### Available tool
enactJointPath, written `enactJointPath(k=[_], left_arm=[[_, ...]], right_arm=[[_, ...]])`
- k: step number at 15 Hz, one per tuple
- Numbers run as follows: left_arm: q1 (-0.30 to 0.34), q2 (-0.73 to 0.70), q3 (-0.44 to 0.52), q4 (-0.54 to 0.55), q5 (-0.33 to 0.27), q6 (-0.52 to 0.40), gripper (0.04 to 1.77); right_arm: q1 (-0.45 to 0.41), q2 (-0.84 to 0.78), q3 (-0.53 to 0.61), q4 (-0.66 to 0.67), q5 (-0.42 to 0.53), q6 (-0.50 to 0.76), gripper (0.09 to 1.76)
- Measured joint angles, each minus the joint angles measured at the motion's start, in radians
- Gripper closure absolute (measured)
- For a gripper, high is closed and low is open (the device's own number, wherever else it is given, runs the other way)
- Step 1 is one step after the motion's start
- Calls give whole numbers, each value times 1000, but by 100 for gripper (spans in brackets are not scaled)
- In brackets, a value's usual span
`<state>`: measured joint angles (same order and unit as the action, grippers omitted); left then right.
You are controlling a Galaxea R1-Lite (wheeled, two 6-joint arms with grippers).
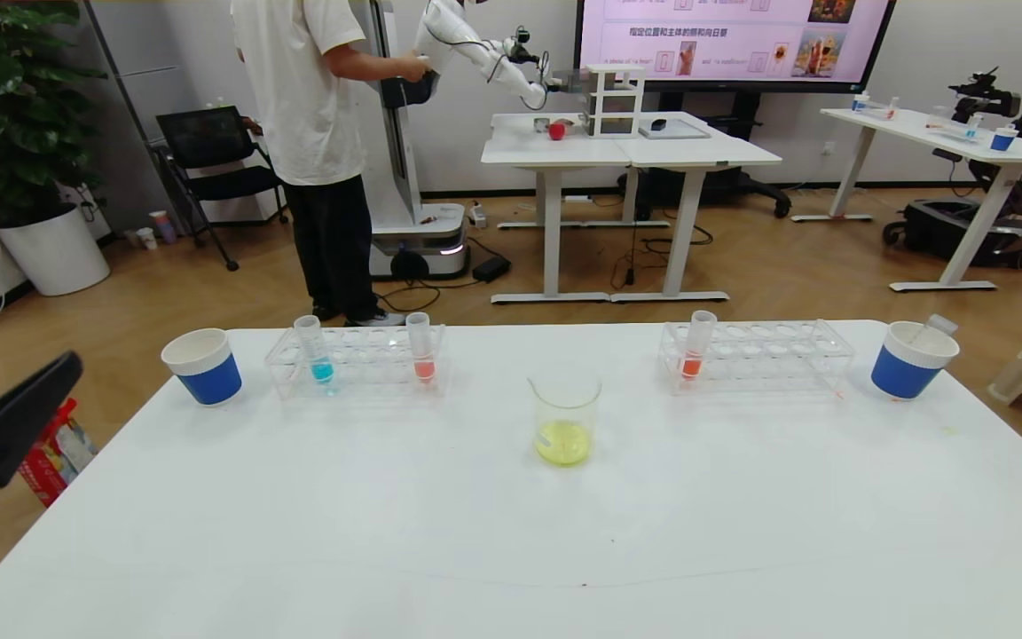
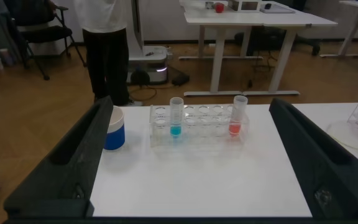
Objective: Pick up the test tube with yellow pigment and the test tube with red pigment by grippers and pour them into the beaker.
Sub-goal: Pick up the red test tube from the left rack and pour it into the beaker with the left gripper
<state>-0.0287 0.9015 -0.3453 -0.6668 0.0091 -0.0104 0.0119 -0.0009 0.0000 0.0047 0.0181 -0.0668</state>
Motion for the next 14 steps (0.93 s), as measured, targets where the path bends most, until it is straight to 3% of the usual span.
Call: enactJointPath(k=[3, 6, 8, 12, 14], left_arm=[[-34, 283, -35, -239, 47, -2, 6], [-144, 527, -79, -414, 174, -14, 6], [-209, 639, -113, -481, 242, -21, 6], [-284, 778, -141, -529, 257, -30, 6], [-316, 849, -156, -588, 300, -36, 6]], right_arm=[[0, 0, 0, 0, 0, 0, 11], [0, 0, 0, 0, 0, 0, 11], [0, 0, 0, 0, 0, 0, 11], [0, 0, 0, 0, 0, 0, 11], [0, 0, 0, 0, 0, 0, 11]])
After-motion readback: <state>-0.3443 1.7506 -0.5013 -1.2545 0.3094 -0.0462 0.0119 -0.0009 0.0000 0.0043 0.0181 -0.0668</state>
